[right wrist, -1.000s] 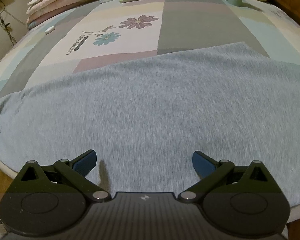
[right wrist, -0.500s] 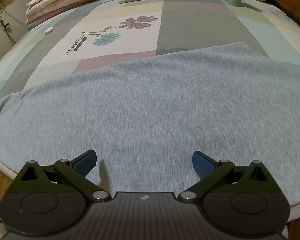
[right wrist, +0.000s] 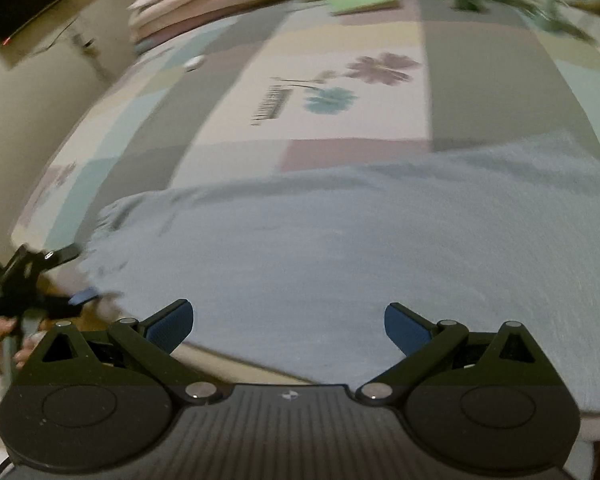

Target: Fold clothes

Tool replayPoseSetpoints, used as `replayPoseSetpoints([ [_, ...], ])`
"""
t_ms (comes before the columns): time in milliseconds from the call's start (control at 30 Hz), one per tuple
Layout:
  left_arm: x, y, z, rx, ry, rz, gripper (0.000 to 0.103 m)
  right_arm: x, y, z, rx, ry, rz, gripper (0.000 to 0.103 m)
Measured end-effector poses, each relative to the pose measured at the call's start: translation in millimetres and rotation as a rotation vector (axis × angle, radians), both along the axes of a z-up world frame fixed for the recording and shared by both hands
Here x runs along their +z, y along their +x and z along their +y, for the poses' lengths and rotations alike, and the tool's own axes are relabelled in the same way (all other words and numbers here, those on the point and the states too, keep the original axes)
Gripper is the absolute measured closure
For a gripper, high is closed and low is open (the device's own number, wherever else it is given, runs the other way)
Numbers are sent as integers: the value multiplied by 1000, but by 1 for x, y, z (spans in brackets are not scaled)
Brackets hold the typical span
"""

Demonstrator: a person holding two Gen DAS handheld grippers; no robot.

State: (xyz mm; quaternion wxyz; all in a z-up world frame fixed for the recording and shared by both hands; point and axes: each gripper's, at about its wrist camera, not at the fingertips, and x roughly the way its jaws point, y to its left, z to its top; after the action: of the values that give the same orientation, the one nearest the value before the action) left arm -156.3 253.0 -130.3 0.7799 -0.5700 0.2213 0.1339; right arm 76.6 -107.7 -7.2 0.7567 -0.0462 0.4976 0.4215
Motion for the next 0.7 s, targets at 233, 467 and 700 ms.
replayPoseSetpoints([
  [233, -6, 0, -2, 41, 6, -67, 2, 29, -36, 33, 133, -7, -69, 0],
  [467, -7, -6, -7, 102, 40, -107, 2, 39, -65, 55, 251, -44, -100, 0],
  [700, -11, -2, 0, 131, 20, -122, 1, 31, -70, 61, 258, -83, -96, 0],
])
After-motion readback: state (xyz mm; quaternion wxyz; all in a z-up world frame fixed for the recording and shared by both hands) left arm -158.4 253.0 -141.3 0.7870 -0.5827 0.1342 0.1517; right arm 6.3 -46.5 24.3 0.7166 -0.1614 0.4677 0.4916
